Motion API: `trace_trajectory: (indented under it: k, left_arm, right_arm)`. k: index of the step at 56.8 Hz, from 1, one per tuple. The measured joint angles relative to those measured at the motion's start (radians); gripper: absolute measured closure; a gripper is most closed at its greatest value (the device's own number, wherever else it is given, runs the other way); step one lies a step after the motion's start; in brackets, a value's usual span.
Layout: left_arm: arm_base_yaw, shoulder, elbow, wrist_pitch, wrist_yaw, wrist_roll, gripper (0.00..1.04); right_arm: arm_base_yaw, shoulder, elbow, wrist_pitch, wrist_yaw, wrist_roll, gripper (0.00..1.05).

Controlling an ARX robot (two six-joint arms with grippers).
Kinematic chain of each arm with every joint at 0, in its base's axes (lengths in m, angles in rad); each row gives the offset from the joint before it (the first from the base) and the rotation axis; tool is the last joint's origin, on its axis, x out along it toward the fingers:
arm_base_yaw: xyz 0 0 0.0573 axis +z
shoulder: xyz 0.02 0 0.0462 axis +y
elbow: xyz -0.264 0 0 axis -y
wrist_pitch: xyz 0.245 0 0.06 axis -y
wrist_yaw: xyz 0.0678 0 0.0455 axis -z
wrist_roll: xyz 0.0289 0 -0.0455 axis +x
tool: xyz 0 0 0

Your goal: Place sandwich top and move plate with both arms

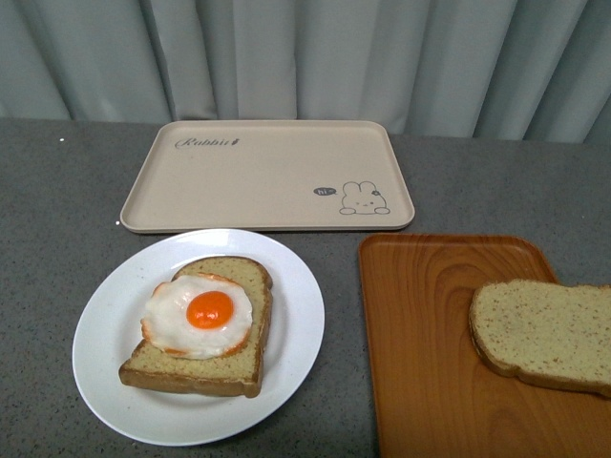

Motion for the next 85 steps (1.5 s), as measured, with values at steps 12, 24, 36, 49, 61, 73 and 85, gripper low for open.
trace_trajectory:
  k: [12, 24, 36, 49, 61, 73, 85]
  left_arm:
    - [0.000, 0.000, 0.000, 0.000, 0.000, 0.000, 0.06]
    - [0.000, 0.000, 0.000, 0.000, 0.000, 0.000, 0.06]
    - [0.000, 0.000, 0.000, 0.000, 0.000, 0.000, 0.06]
    - [0.000, 0.000, 0.000, 0.000, 0.000, 0.000, 0.06]
    - [0.000, 0.000, 0.000, 0.000, 0.000, 0.000, 0.06]
    - [0.000, 0.000, 0.000, 0.000, 0.000, 0.000, 0.06]
    - [0.000, 0.000, 0.000, 0.000, 0.000, 0.000, 0.06]
  right_arm:
    - [0.000, 0.000, 0.000, 0.000, 0.000, 0.000, 0.09]
    - [0.000, 0.000, 0.000, 0.000, 0.000, 0.000, 0.09]
    - [0.000, 0.000, 0.000, 0.000, 0.000, 0.000, 0.09]
    - [0.000, 0.000, 0.000, 0.000, 0.000, 0.000, 0.09]
    - [0.000, 0.000, 0.000, 0.000, 0.000, 0.000, 0.09]
    - [0.000, 0.000, 0.000, 0.000, 0.000, 0.000, 0.09]
    - [0.000, 0.000, 0.000, 0.000, 0.000, 0.000, 0.09]
